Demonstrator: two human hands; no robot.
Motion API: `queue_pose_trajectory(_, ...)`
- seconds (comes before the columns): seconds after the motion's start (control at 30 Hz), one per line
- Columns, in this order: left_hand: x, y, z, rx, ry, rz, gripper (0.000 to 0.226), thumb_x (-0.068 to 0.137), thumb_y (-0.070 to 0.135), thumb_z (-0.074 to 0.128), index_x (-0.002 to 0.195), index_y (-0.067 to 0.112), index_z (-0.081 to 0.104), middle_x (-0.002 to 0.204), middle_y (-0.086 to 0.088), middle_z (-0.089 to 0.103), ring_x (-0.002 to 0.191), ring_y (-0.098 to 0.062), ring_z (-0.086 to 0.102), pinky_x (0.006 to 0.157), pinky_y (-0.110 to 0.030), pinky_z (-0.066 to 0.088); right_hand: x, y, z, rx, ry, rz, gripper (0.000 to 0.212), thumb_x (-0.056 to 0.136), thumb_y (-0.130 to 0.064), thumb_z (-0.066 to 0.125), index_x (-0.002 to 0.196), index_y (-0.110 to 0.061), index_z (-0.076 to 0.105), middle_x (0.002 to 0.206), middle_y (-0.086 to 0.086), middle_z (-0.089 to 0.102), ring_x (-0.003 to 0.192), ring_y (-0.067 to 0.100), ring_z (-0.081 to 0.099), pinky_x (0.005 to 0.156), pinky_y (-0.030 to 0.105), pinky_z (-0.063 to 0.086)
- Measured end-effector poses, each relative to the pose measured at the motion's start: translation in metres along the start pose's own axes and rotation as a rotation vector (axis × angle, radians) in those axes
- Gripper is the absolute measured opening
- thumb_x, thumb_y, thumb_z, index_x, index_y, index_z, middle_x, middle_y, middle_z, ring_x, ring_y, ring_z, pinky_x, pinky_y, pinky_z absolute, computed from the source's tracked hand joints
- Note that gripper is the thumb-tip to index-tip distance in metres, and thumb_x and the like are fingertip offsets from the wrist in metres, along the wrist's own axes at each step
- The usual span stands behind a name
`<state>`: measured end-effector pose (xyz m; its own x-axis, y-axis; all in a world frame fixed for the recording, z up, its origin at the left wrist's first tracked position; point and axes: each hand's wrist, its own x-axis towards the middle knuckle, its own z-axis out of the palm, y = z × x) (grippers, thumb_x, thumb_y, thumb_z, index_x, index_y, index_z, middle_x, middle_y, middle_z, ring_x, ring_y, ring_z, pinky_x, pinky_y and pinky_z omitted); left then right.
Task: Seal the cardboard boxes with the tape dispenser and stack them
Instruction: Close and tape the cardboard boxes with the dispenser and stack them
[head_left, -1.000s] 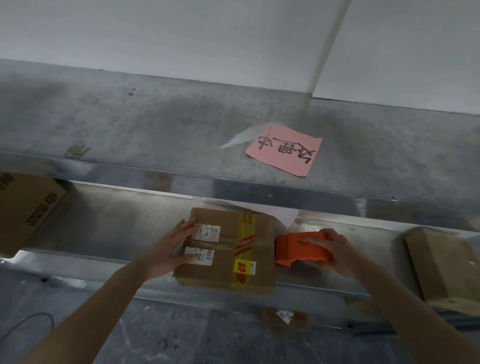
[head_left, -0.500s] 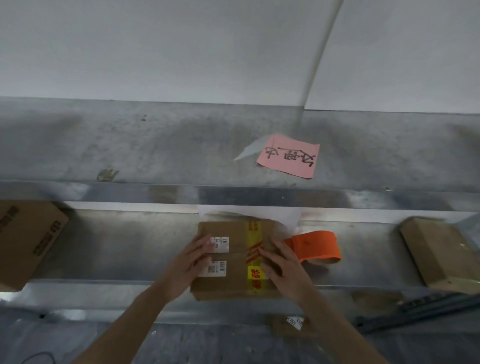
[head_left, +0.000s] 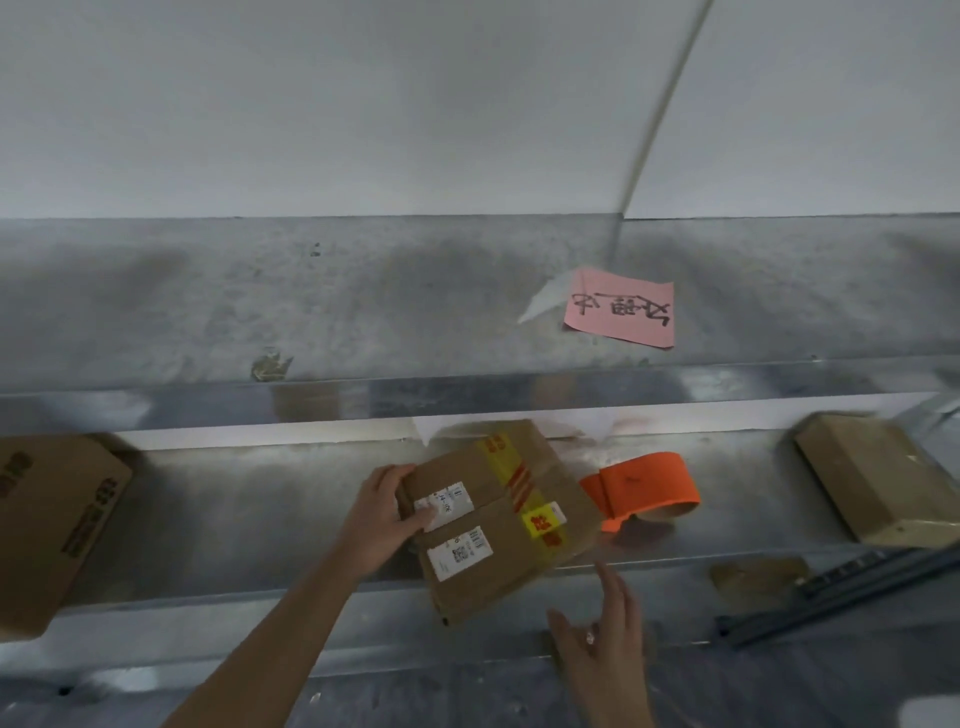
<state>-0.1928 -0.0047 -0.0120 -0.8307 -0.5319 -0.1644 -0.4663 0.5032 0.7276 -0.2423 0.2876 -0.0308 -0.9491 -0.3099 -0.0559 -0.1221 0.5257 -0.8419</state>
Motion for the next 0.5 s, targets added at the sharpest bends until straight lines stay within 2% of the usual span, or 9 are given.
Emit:
queue_pose_trajectory(0.03,-0.009,-0.003,0.004,0.011,0.065,-0.010,0.065,0.082,0.043,0.069,0.137,0.021,0.041,0.131,0.003,0.040,0.120,-0.014,0.041,0.104,-0.035,0.040,-0.002,-0.006,0.008,0.150,-0.142,0.114,0.081,0.079,-0.012,0.078,0.139,-0.035,0.029,0.144,0.009,0.039,0.115,0.025,0.052,0.086,0.010,0.045)
queue_pose_trajectory(0.1,-0.029,-0.006,0.012,-0.007,0.161,-0.019,0.062,0.082,0.045,0.068,0.134,0.019,0.044,0.129,0.000,0.043,0.116,-0.015,0.045,0.100,-0.034,0.045,0.004,-0.022,0.025,0.344,-0.373,0.235,0.087,0.080,-0.023,0.078,0.145,-0.036,0.022,0.145,0.001,0.040,0.119,0.018,0.052,0.092,0.024,0.050)
queue_pose_trajectory(0.17,-0.052,-0.007,0.018,-0.071,0.195,-0.013,0.060,0.081,0.048,0.066,0.129,0.019,0.047,0.123,0.000,0.044,0.106,-0.010,0.049,0.088,-0.021,0.047,0.014,-0.032,0.031,0.298,-0.438,0.217,0.097,0.071,-0.043,0.077,0.150,-0.035,0.020,0.146,-0.003,0.043,0.126,0.015,0.050,0.104,0.036,0.047)
queue_pose_trajectory(0.2,-0.063,-0.007,0.019,-0.093,0.199,-0.003,0.060,0.078,0.051,0.066,0.126,0.020,0.048,0.118,0.002,0.044,0.100,-0.007,0.050,0.081,-0.015,0.046,0.020,-0.037,0.030,0.238,-0.440,0.212,0.097,0.071,-0.043,0.076,0.151,-0.036,0.021,0.148,-0.004,0.041,0.129,0.015,0.047,0.108,0.039,0.043)
queue_pose_trajectory(0.27,-0.081,-0.011,0.019,-0.111,0.184,0.025,0.060,0.072,0.054,0.067,0.119,0.021,0.049,0.111,0.008,0.045,0.094,-0.005,0.053,0.071,-0.010,0.044,0.035,-0.042,0.023,0.129,-0.457,0.204,0.090,0.080,-0.026,0.074,0.152,-0.034,0.021,0.149,-0.005,0.038,0.133,0.017,0.042,0.112,0.039,0.038)
queue_pose_trajectory(0.37,-0.088,-0.015,0.019,-0.128,0.118,0.014,0.058,0.070,0.045,0.079,0.114,0.023,0.048,0.113,0.013,0.047,0.099,-0.002,0.054,0.074,-0.008,0.044,0.054,-0.045,0.009,0.014,-0.510,0.152,0.087,0.083,-0.012,0.072,0.153,-0.027,0.023,0.151,-0.005,0.032,0.136,0.017,0.037,0.111,0.037,0.037)
queue_pose_trajectory(0.5,-0.084,0.007,0.031,-0.264,0.047,-0.054,0.076,0.063,0.049,0.081,0.122,0.032,0.036,0.120,0.016,0.048,0.102,-0.007,0.060,0.078,-0.019,0.053,0.076,-0.042,-0.004,0.096,-0.520,0.162,0.083,0.086,0.001,0.064,0.153,-0.027,0.023,0.155,-0.001,0.028,0.136,0.019,0.038,0.110,0.040,0.041)
